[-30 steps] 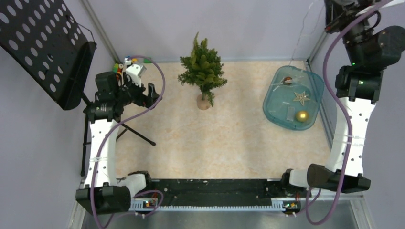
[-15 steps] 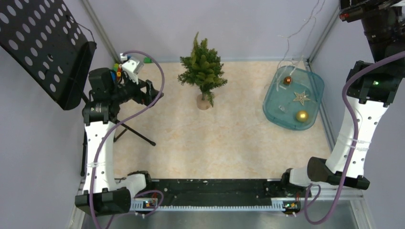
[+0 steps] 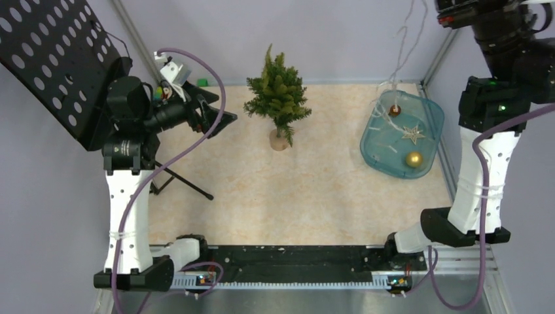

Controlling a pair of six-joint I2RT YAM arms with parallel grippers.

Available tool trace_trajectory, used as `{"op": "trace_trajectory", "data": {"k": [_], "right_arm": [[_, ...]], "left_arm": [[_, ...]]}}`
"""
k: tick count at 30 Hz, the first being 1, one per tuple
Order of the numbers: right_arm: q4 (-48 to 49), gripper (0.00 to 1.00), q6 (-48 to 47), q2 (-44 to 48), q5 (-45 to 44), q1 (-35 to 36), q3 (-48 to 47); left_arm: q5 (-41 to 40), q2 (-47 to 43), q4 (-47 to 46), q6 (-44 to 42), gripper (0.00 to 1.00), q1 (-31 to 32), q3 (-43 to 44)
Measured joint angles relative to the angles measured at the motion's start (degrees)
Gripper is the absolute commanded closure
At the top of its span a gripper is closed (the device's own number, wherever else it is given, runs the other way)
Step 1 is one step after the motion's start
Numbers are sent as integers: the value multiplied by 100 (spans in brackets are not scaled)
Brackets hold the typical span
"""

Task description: Decorate the small christmas tree

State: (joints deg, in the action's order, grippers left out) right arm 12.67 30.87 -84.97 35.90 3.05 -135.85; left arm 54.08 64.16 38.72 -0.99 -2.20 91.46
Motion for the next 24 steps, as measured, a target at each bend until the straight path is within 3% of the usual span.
{"op": "trace_trajectory", "data": {"k": [4, 17, 24], "right_arm": [[-376, 100, -444, -107, -26, 544, 306], [-1399, 100, -1937, -83, -763, 2275, 2977], [-1530, 100, -2291, 402, -1335, 2883, 3735]], "left_arm": [[-157, 101, -109, 249, 2, 752, 225], [-568, 1165, -98, 745, 1, 2365, 1196], [-876, 1440, -96, 730, 6, 2691, 1510]]}}
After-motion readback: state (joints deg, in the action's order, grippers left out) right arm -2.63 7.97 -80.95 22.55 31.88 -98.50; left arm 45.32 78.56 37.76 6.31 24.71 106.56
